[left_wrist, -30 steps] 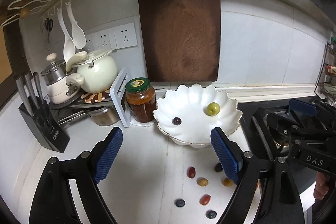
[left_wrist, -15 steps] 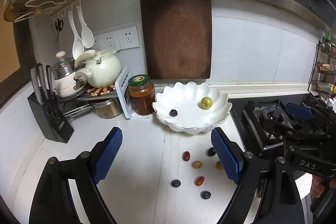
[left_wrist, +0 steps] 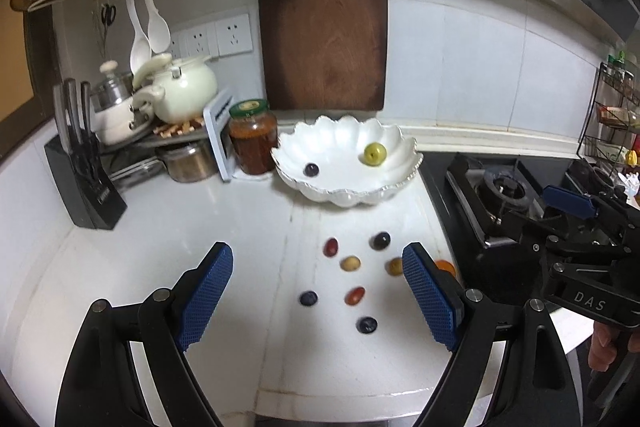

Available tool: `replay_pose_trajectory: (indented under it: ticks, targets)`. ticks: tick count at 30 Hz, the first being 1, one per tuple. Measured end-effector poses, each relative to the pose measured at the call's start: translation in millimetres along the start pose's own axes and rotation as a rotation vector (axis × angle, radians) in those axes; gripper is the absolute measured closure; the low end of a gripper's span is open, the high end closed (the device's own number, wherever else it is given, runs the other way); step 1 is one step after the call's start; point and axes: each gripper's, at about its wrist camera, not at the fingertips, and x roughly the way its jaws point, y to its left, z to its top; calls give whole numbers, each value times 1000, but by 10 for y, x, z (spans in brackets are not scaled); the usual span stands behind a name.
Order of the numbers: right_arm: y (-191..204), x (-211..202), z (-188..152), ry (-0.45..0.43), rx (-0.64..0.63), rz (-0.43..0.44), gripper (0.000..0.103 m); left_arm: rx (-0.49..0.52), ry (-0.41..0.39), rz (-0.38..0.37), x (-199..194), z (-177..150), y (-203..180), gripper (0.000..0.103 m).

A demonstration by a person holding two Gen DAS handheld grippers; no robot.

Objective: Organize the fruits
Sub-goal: 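Withdraw both tools from the bowl back toward the remaining fruits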

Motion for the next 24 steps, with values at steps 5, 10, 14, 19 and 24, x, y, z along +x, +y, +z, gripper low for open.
replay_pose_trajectory:
  ticks: [5, 10, 14, 19, 24]
  targets:
    - [-21, 33, -168, 10, -8, -8, 30, 0, -1, 12, 43, -147, -70, 16]
    - [-9, 100, -318, 25, -31, -12, 30, 13, 5, 16, 124, -282, -150, 16]
    - [-9, 177, -416, 40, -44, -9, 30, 23, 28, 21, 249, -405, -234, 16]
    - [-28, 318, -515, 68, -49, 7, 30, 11, 53, 16, 362, -515, -292, 17]
    - [-39, 455, -608, 87, -58, 14, 30, 6, 70, 26, 461, -634, -349, 17]
